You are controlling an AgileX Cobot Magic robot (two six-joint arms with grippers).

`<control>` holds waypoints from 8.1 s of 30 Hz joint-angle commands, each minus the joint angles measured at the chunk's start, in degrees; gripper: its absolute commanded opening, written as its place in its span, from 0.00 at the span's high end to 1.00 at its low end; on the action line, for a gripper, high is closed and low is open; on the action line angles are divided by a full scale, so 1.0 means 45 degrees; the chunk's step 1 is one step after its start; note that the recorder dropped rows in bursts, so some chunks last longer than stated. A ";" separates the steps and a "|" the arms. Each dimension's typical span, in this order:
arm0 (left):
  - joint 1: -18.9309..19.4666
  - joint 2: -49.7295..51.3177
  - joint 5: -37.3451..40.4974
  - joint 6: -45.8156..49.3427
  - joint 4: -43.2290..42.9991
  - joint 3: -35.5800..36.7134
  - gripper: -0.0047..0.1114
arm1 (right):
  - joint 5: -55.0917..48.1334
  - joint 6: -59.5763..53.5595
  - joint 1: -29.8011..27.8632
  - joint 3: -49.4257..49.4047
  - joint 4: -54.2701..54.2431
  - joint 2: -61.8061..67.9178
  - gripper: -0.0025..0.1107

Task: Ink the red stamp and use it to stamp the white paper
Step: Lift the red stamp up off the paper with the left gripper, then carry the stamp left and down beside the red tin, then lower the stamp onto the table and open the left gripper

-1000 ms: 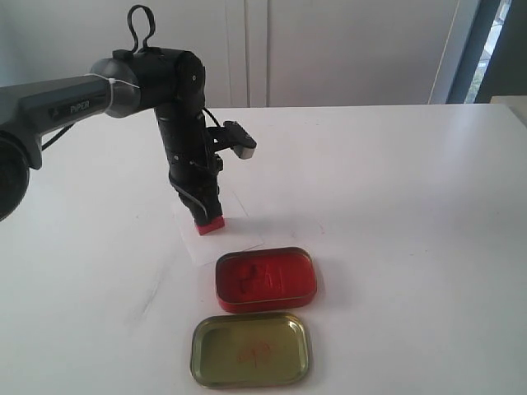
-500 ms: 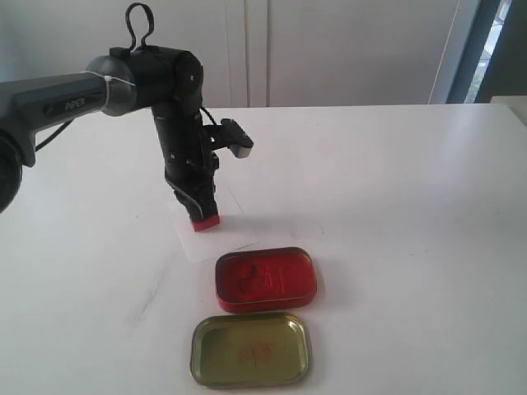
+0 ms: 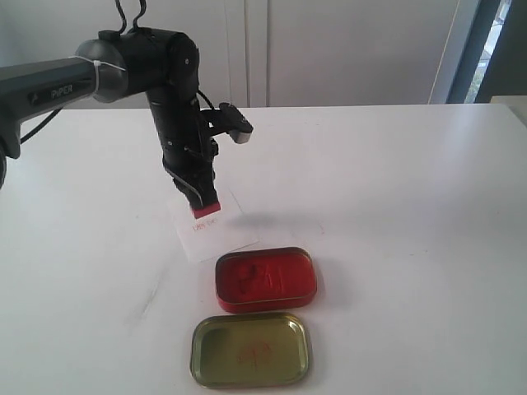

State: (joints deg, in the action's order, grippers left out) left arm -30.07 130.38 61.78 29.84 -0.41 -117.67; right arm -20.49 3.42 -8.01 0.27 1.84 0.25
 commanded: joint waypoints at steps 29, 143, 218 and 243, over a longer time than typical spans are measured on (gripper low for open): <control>0.0061 -0.1246 0.1818 -0.1937 0.0641 0.0071 0.96 | 0.0186 0.0027 0.0052 -0.0060 0.0038 -0.0056 0.98; 0.4351 -0.5477 -0.2758 0.4757 1.3535 1.4010 0.96 | 0.0186 -0.0146 0.0052 -0.0060 0.0028 -0.0056 0.98; 0.4897 -0.4602 -0.3866 0.3661 1.2653 1.3985 0.51 | 0.0186 -0.0146 0.0052 -0.0060 0.0054 -0.0056 0.98; 0.4897 -0.5373 -0.4453 0.2268 1.0138 1.3828 0.52 | 0.0186 -0.0146 0.0052 -0.0060 0.0022 -0.0056 0.98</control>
State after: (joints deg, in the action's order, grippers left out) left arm -8.11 106.90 40.84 40.76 45.20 -55.17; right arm -20.49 3.06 -8.01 0.27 1.84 0.25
